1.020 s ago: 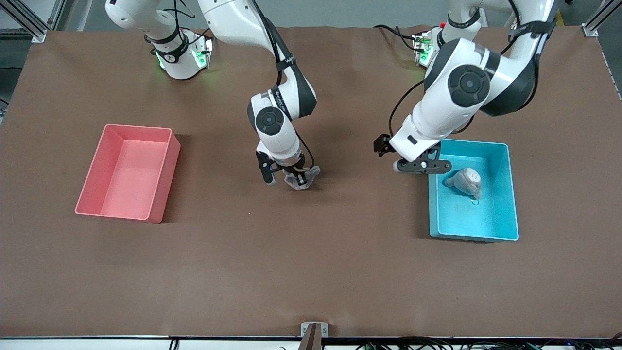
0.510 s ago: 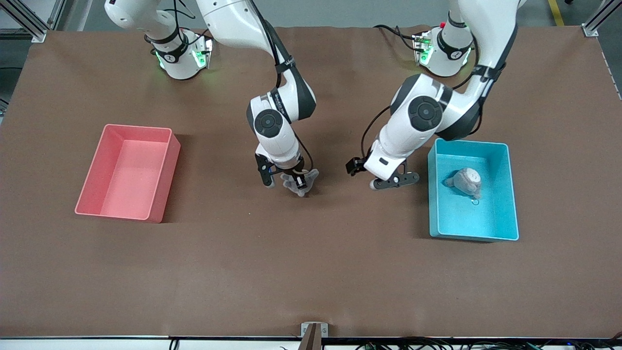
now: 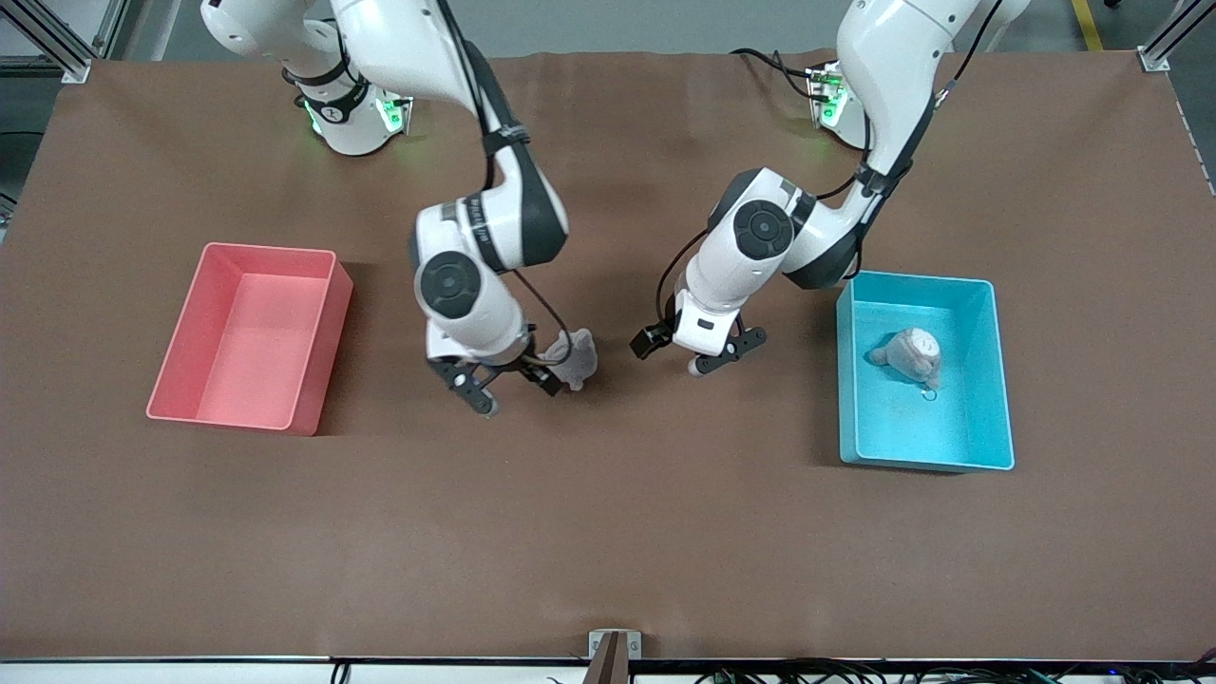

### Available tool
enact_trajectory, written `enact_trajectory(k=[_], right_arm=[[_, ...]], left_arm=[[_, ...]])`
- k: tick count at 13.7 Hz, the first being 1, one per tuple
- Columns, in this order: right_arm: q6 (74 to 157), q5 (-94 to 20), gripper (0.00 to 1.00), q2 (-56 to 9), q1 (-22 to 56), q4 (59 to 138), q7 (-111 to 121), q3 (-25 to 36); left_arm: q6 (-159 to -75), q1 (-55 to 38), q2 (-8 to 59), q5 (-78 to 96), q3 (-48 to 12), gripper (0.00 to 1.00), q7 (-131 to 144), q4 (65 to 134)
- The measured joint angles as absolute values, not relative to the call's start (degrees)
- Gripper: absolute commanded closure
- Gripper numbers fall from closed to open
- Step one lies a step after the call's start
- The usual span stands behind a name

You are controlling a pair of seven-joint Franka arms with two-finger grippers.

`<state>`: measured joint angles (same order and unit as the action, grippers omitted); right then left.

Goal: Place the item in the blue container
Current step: 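Lift the second plush from the pink box with the right gripper, then grasp the plush with the left gripper while the right gripper withdraws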

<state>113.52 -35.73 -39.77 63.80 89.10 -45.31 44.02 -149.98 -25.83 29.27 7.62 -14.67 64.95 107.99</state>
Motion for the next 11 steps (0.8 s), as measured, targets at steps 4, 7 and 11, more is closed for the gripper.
enact_trajectory(k=[4,7,11], right_arm=[[100.4,-35.7,0.00,-38.8,63.3,89.0,-17.2,57.6],[95.2,-35.6,0.00,-38.8,62.3,89.2,-3.2,65.2],[92.4,-34.3,0.00,-38.9,59.7,89.3,4.6,68.3]], left_arm=[[-154.8,-29.7,34.5,7.8,-14.7,0.00,74.8,102.2],[-156.4,-31.6,39.7,7.8,-14.7,0.00,78.3,95.7],[-158.7,-32.6,44.6,7.8,-14.7,0.02,78.5,94.2]])
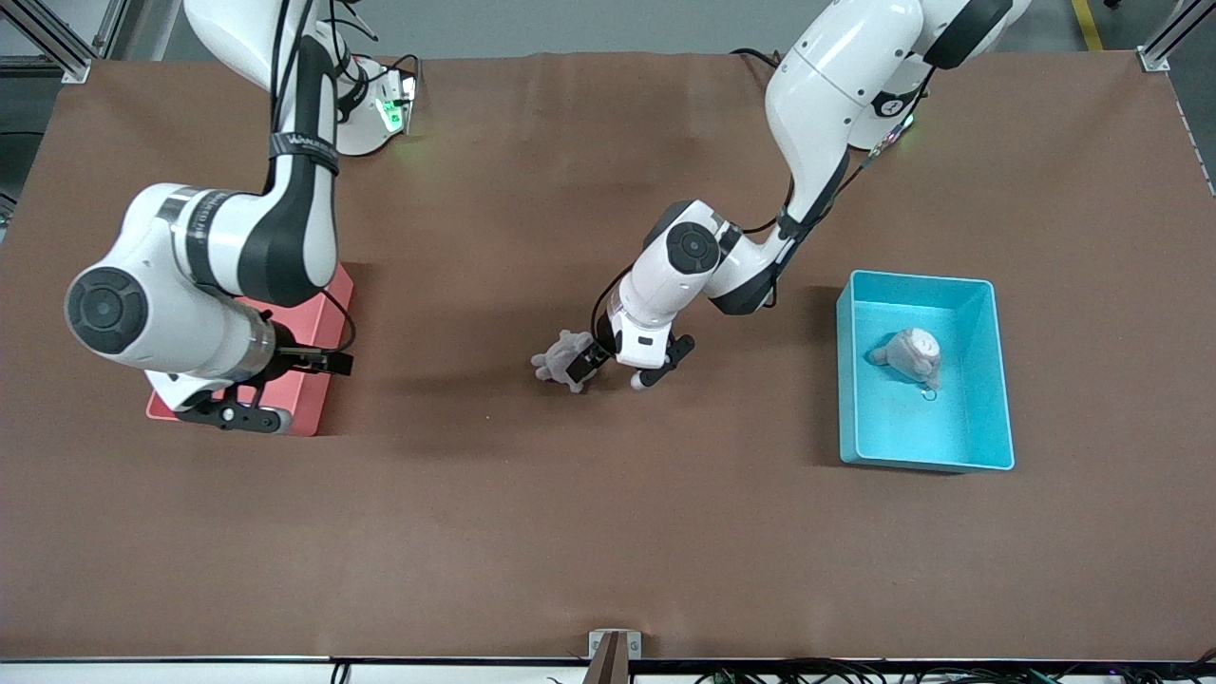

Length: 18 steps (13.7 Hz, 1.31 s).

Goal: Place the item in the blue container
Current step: 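Grasp the plush with the left gripper while the right gripper withdraws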

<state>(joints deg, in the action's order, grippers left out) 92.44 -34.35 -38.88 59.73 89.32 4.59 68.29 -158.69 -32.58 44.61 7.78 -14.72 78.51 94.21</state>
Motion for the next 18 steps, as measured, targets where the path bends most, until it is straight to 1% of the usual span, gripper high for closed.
enact_trajectory(k=[3,5,8,9,10,11,12,14,15,16,17,18], right_arm=[[89.5,-34.2,0.00,-38.9,51.8,86.9,11.7,68.3],[87.4,-33.9,0.00,-38.8,46.0,84.0,14.1,66.6],[85.9,-31.6,0.00,-38.7,39.6,79.2,14.0,60.2],[85.8,-31.3,0.00,-38.7,37.8,78.0,13.9,58.2],[85.8,-31.0,0.00,-38.7,36.0,76.8,13.3,56.1],[85.7,-29.9,0.00,-38.6,33.9,75.2,11.8,53.5],[85.6,-27.5,0.00,-38.0,31.2,73.7,9.6,49.5],[85.7,-19.1,0.00,-35.1,24.2,71.6,4.4,37.2],[86.0,-14.3,0.00,-33.1,20.3,71.2,2.1,30.3],[86.1,-10.3,0.00,-31.2,16.5,71.1,0.5,24.0],[86.1,-7.2,0.00,-29.3,13.1,71.3,-0.2,18.8],[86.1,-5.0,0.00,-27.5,10.1,72.0,-0.6,14.6]], left_arm=[[-159.2,-33.5,46.1,7.8,-14.7,0.02,78.6,93.6],[-159.2,-33.8,46.3,8.0,-14.7,0.02,78.8,93.1],[-159.8,-34.0,46.4,9.7,-14.8,0.02,78.8,92.5],[-160.1,-34.3,46.6,10.4,-14.8,0.03,78.8,92.4],[-160.8,-34.7,46.9,11.2,-14.8,0.06,78.8,92.3],[-162.1,-35.3,47.4,11.8,-14.8,0.17,78.8,92.3],[-163.3,-35.8,47.9,12.3,-14.8,0.29,78.8,92.3],[-164.5,-36.0,48.5,12.4,-14.8,0.51,78.8,92.3],[-164.6,-36.0,48.5,12.4,-14.7,0.73,78.8,92.2],[-164.6,-35.9,48.5,12.4,-14.7,0.93,78.7,92.1],[-164.6,-35.9,48.5,12.4,-14.6,1.00,78.5,92.0],[-164.6,-35.9,48.5,12.4,-14.6,1.00,78.3,91.9]])
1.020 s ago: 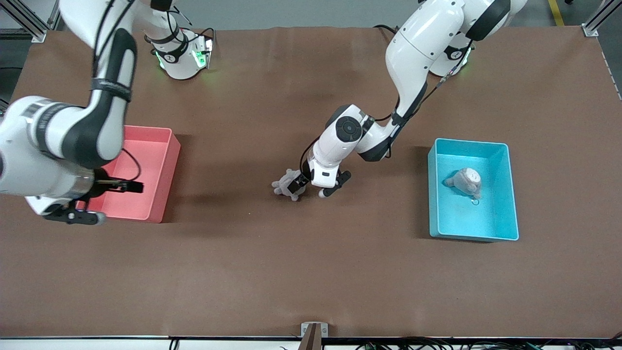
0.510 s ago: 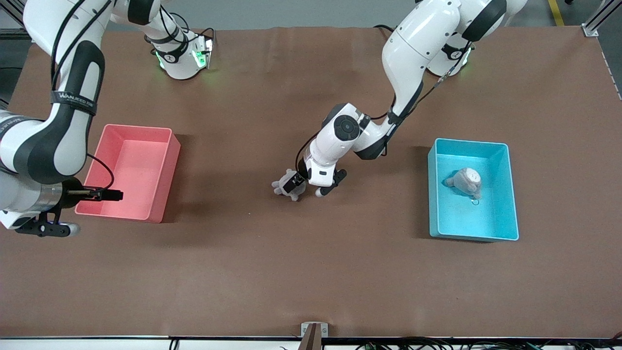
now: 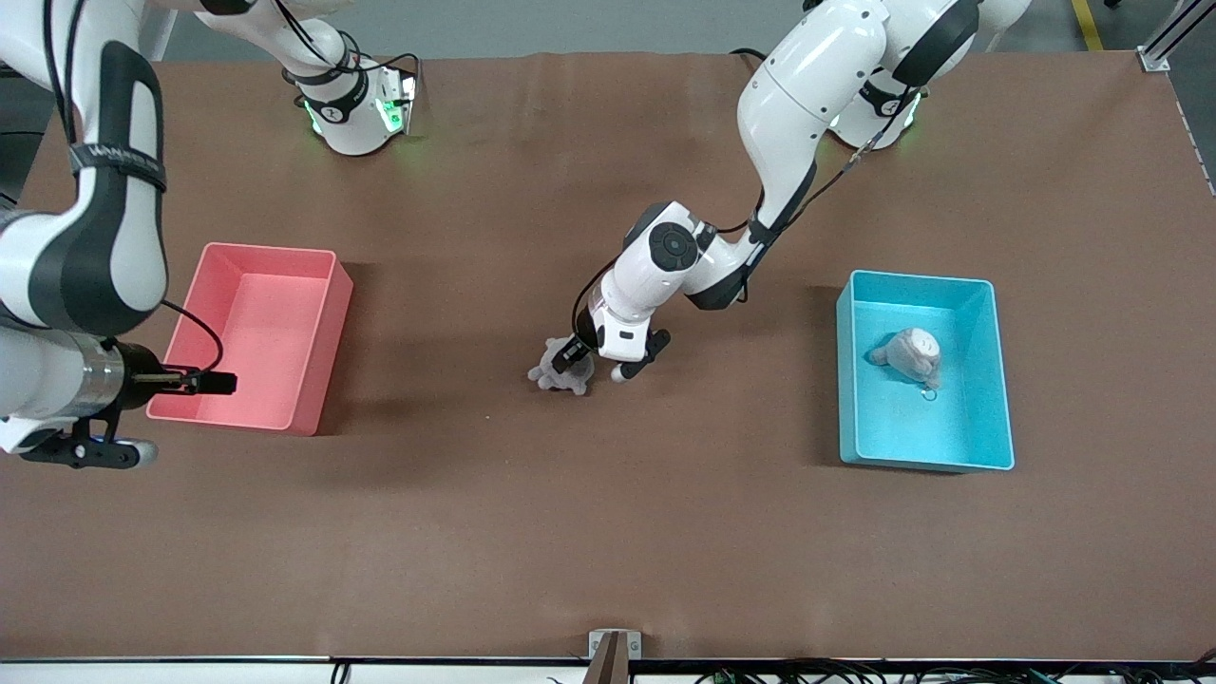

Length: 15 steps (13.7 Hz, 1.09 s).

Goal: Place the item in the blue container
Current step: 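Grasp the plush with the left gripper while the right gripper withdraws, then lower the plush into the blue box and open the left gripper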

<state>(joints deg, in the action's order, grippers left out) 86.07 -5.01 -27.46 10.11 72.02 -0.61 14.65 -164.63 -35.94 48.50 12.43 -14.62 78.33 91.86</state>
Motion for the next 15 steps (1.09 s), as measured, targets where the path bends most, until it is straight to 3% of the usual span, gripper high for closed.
enact_trajectory(k=[2,6,10,15], right_arm=[[87.7,-2.3,0.00,-23.2,6.3,76.2,-0.6,10.0],[92.5,-0.5,0.00,-13.3,5.7,89.4,-0.6,8.3],[93.3,0.2,0.00,-5.7,5.6,95.6,-0.6,8.2],[93.3,0.3,0.00,-0.7,1.4,98.2,0.9,6.2]], left_arm=[[-164.6,-35.9,48.4,12.4,-14.4,1.00,77.6,91.5],[-160.8,-33.7,44.6,9.3,-12.6,1.00,77.3,90.2],[-144.6,-23.9,33.6,4.4,-12.4,1.00,69.9,89.5],[-122.5,-12.0,23.7,4.2,-12.2,1.00,49.0,91.7]])
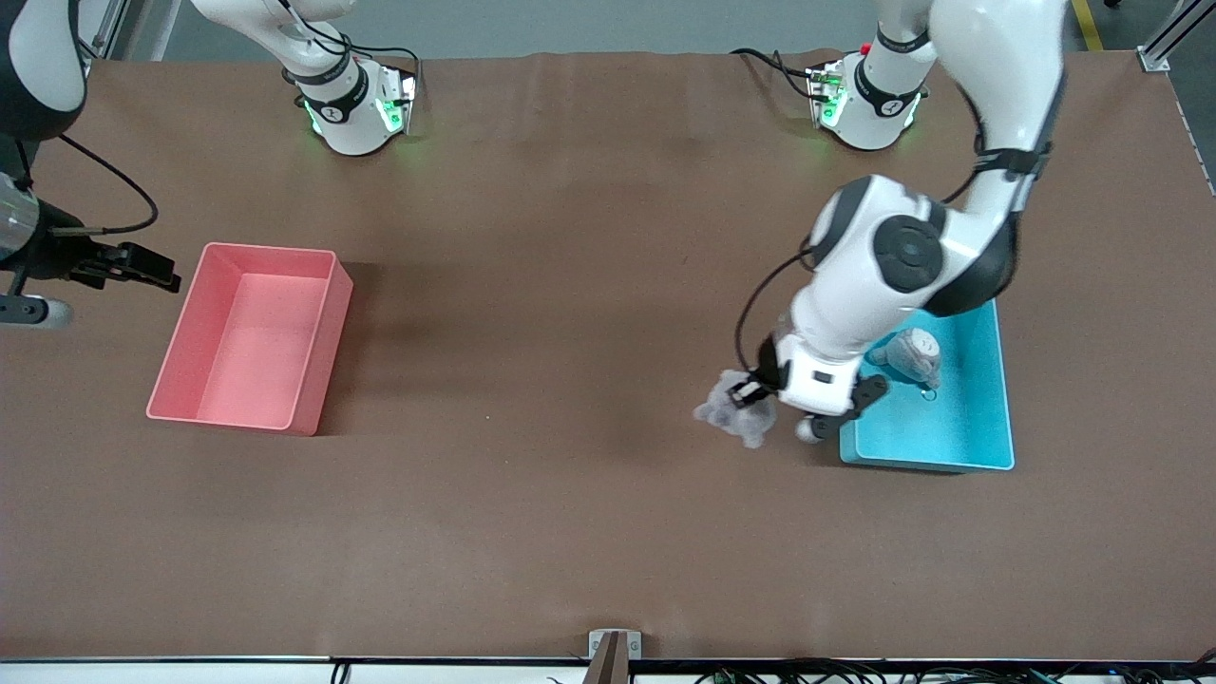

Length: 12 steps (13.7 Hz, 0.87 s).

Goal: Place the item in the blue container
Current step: 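Lower the plush into the blue box and open the left gripper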

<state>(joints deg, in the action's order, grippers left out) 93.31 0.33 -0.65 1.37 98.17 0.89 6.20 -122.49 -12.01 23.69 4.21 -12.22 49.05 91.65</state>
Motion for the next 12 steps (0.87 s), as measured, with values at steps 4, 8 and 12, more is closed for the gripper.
enact_trajectory(k=[4,8,12], right_arm=[[93.2,0.3,0.00,0.4,-0.4,98.5,1.0,3.9],[93.2,0.3,0.00,0.5,-0.4,98.5,1.0,3.5],[93.3,0.3,0.00,0.8,-0.4,98.4,1.0,3.3]], left_arm=[[-116.1,0.2,20.9,2.0,-12.0,0.98,27.4,96.0],[-114.5,7.4,20.8,-1.7,-12.0,0.39,14.8,100.9],[-115.0,8.4,20.9,-2.8,-12.2,0.00,13.0,101.8]])
